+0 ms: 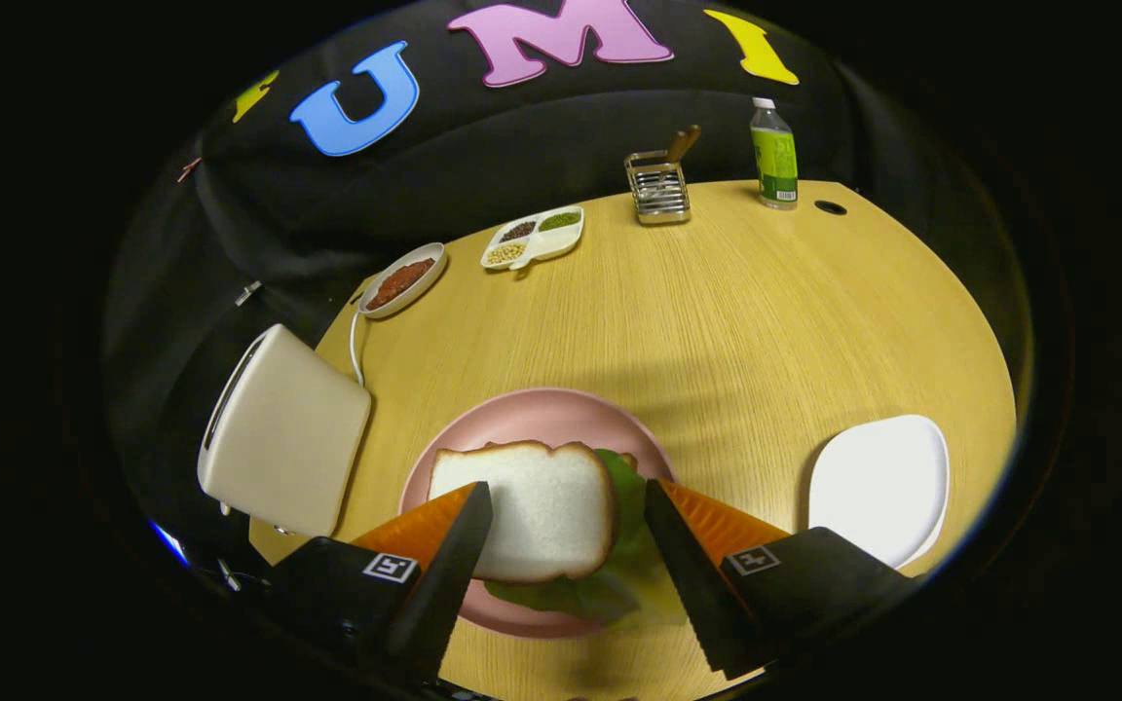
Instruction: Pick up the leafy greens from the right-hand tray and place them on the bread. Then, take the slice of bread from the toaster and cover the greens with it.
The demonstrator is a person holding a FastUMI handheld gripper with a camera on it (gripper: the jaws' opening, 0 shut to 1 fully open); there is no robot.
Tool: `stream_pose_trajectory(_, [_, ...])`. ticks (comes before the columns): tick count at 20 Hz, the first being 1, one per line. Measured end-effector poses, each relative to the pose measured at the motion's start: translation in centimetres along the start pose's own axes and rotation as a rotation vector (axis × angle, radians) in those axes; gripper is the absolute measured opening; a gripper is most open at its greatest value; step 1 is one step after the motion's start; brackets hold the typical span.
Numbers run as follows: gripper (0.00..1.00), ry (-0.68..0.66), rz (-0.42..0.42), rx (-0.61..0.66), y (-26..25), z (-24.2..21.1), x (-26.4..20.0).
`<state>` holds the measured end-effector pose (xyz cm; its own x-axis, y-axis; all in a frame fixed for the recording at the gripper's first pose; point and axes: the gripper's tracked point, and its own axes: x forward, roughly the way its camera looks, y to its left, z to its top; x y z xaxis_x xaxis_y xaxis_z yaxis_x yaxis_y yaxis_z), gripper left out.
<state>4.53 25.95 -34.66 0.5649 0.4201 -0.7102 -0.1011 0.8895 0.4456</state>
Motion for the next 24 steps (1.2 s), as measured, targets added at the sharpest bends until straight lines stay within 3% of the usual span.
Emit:
stream_pose_trajectory(6, [0.99,-0.230,-0.025,-0.153,-1.0,5.9,-5.4])
stream_pose_trajectory(12, [0.99,-0.524,-0.128,-0.303,-5.2,12.7,-16.5])
stream_pose_trajectory(20, [0.98,-0.733,-0.283,-0.457,-10.1,16.4,-29.1])
stream_pose_trajectory(24, [0.98,-0.760,-0.253,-0.485,-7.9,15.2,-32.7])
